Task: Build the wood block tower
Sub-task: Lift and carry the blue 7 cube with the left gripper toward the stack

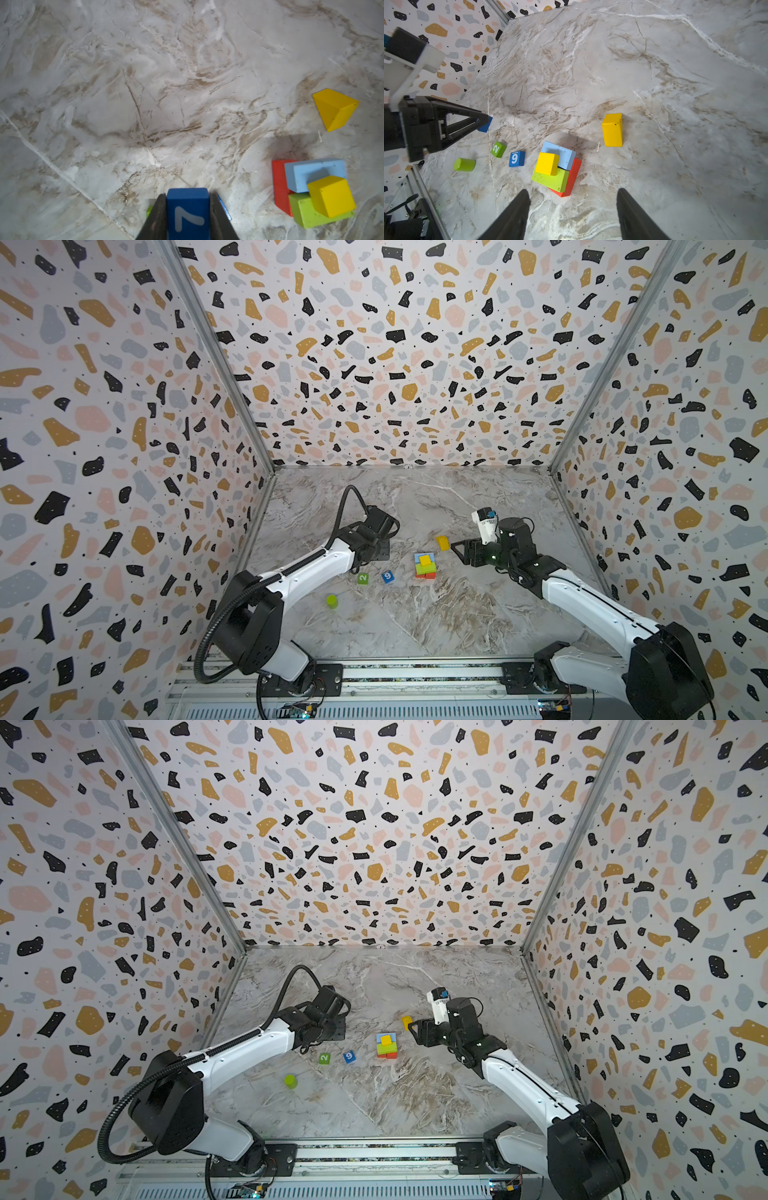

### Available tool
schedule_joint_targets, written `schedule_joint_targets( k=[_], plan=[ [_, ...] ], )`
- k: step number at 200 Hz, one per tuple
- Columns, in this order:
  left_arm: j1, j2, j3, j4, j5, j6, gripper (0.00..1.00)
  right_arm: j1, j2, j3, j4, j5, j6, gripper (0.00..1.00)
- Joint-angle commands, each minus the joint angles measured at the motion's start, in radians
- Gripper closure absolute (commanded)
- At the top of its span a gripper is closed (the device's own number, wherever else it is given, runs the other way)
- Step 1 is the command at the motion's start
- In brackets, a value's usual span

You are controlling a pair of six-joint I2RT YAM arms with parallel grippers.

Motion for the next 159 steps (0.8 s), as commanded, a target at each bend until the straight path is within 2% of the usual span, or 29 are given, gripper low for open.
schedule_joint_targets(
  k=[1, 96, 159],
  plan=[
    [-0.042, -0.004, 0.058, -0.051, -0.009, 0.007, 0.72, -0.025, -0.014, -0.017, 0.010, -0.026, 0.023, 0.31],
    [-0.222, 0.146, 0.272, -0.121, -0.040, 0.018, 0.72, -0.118, -0.026, -0.066, 0.031, -0.076, 0.065, 0.31],
    [-0.259, 0.218, 0.341, -0.131, -0.018, 0.031, 0.72, -0.172, -0.015, -0.104, 0.071, -0.130, 0.090, 0.30]
  ],
)
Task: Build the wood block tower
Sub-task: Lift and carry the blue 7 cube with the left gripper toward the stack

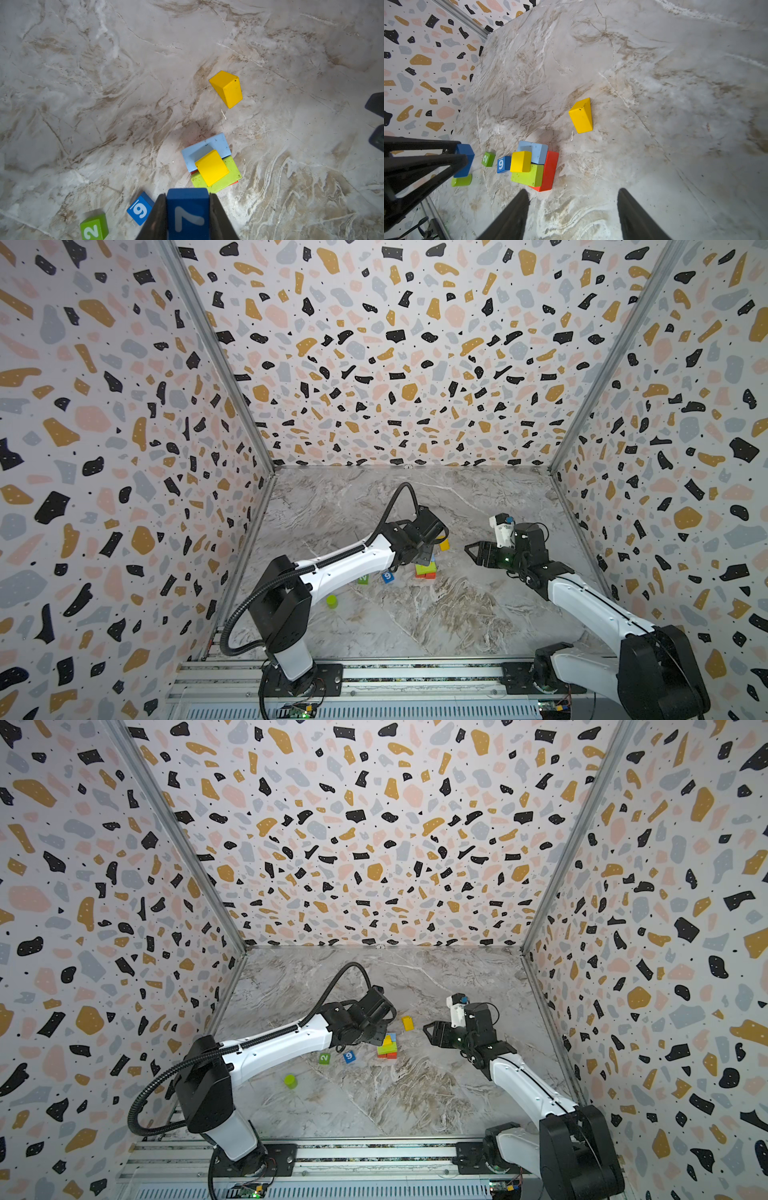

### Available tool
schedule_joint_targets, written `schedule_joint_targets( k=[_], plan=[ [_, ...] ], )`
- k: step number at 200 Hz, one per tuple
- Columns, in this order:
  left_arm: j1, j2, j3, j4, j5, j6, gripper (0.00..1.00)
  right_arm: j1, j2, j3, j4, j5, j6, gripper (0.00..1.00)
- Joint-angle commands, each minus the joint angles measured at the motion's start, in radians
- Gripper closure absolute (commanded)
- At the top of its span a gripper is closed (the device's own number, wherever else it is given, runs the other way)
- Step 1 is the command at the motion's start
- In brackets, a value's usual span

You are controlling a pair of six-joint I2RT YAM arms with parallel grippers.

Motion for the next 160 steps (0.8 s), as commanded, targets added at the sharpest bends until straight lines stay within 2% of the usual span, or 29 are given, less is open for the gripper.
schedule_joint_targets(
  k=[1, 37, 88, 160],
  plan=[
    [-0.008, 0.016, 0.040, -0.014, 0.004, 0.012, 0.72, -0.009, -0.015, -0.009, 0.027, -0.027, 0.015, 0.30],
    [-0.007, 0.064, 0.065, -0.022, -0.035, -0.087, 0.71, -0.017, -0.015, -0.012, 0.032, -0.019, 0.025, 0.30],
    [-0.008, 0.094, 0.091, -0.001, -0.018, -0.219, 0.70, -0.031, -0.014, -0.022, 0.039, -0.014, 0.041, 0.30],
    [-0.011, 0.109, 0.096, 0.000, -0.020, -0.329, 0.70, -0.031, -0.021, -0.032, 0.049, -0.039, 0.055, 0.30]
  ],
)
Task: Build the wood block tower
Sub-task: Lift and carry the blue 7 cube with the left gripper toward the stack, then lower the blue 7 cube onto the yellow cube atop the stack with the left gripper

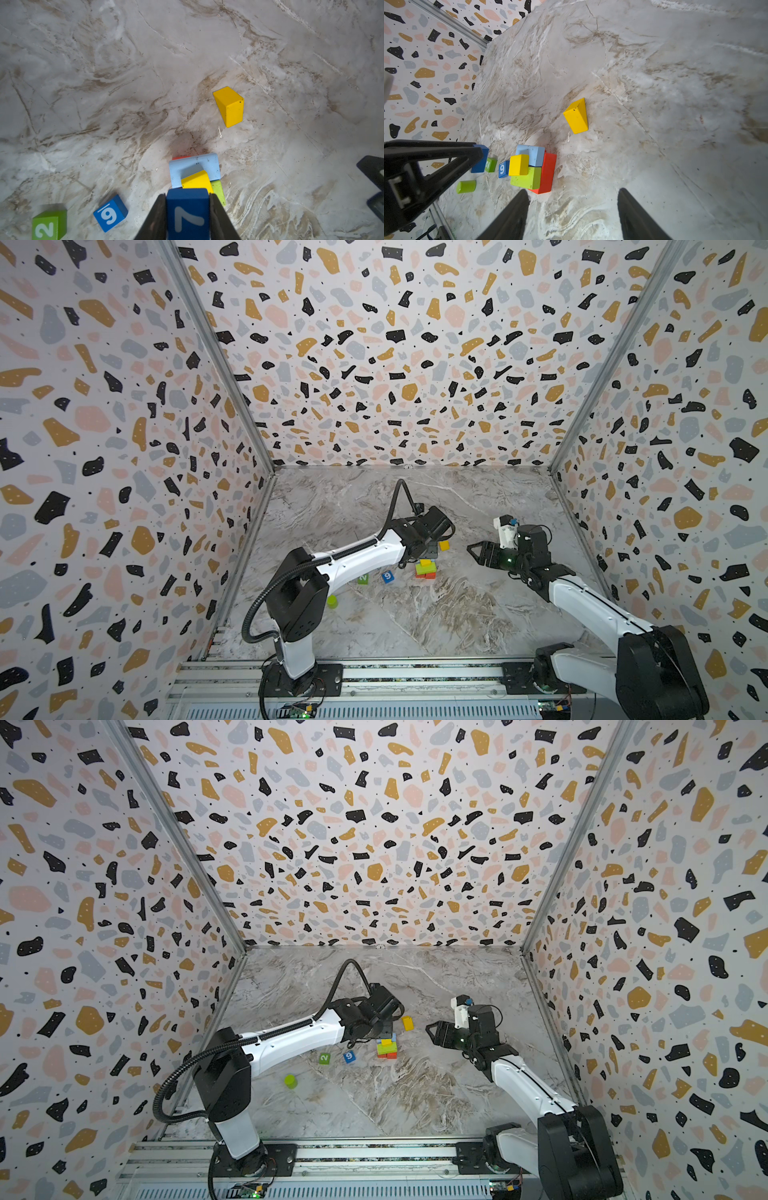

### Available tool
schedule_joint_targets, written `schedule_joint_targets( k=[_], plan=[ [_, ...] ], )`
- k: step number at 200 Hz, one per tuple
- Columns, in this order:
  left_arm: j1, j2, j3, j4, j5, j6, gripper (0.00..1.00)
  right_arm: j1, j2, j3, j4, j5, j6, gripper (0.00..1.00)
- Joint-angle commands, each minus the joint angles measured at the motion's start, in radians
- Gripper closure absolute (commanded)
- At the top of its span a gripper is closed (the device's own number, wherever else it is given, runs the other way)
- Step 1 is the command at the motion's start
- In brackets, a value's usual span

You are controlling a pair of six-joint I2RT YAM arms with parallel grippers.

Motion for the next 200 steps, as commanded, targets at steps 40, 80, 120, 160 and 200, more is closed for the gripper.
schedule_joint_targets(
  k=[40, 80, 120, 160, 200],
  plan=[
    [-0.013, 0.022, 0.000, 0.018, -0.019, -0.097, 0.70, -0.004, -0.046, -0.019, 0.016, -0.031, 0.012, 0.30],
    [-0.023, 0.046, 0.004, 0.025, -0.028, -0.119, 0.71, -0.003, -0.055, -0.024, 0.020, -0.047, 0.014, 0.30],
    [-0.027, 0.057, 0.001, 0.027, -0.038, -0.135, 0.71, -0.003, -0.065, -0.026, 0.022, -0.052, 0.017, 0.29],
    [-0.032, 0.064, 0.002, 0.031, -0.040, -0.148, 0.71, -0.003, -0.060, -0.029, 0.032, -0.058, 0.022, 0.29],
    [-0.041, 0.087, 0.009, 0.036, -0.042, -0.154, 0.71, -0.005, -0.064, -0.033, 0.031, -0.059, 0.023, 0.29]
  ],
)
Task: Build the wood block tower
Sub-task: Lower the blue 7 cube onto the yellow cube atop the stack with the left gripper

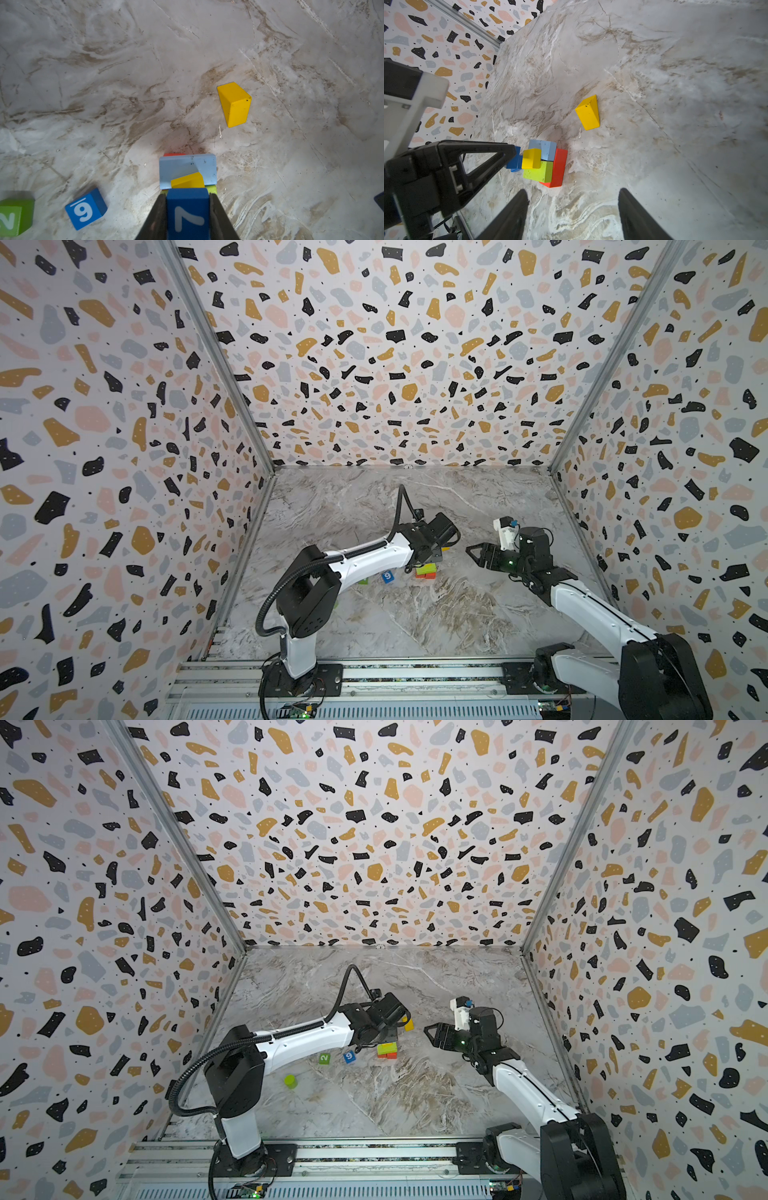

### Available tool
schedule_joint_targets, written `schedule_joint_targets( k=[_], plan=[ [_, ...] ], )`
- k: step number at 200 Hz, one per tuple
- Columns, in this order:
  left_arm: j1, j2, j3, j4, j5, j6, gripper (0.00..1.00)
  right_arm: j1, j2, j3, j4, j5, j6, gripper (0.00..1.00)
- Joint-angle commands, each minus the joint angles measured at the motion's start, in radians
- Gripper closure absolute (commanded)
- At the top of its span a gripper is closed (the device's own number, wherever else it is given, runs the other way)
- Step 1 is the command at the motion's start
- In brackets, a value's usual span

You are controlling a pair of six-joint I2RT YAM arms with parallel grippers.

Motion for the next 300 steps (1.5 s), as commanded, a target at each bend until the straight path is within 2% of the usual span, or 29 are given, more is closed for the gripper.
schedule_joint_targets(
  k=[1, 117, 195, 234, 264, 300],
  plan=[
    [-0.009, 0.026, 0.009, 0.016, -0.022, -0.011, 0.71, -0.005, -0.025, -0.007, 0.014, -0.009, 0.003, 0.29],
    [-0.009, 0.040, 0.016, 0.013, -0.028, -0.013, 0.69, -0.004, -0.030, -0.007, 0.010, -0.012, 0.000, 0.29],
    [-0.010, 0.038, 0.023, 0.003, -0.026, -0.004, 0.57, -0.003, -0.026, -0.006, 0.010, -0.014, -0.003, 0.29],
    [-0.010, 0.013, 0.045, -0.032, -0.052, 0.008, 0.45, -0.004, -0.026, -0.004, 0.006, -0.014, -0.010, 0.29],
    [-0.010, -0.047, 0.050, -0.069, -0.093, 0.021, 0.30, -0.002, -0.039, 0.006, -0.008, -0.029, -0.035, 0.20],
    [-0.009, -0.157, 0.003, -0.084, -0.157, 0.036, 0.14, 0.013, -0.063, 0.015, -0.020, -0.021, -0.068, 0.14]
  ],
)
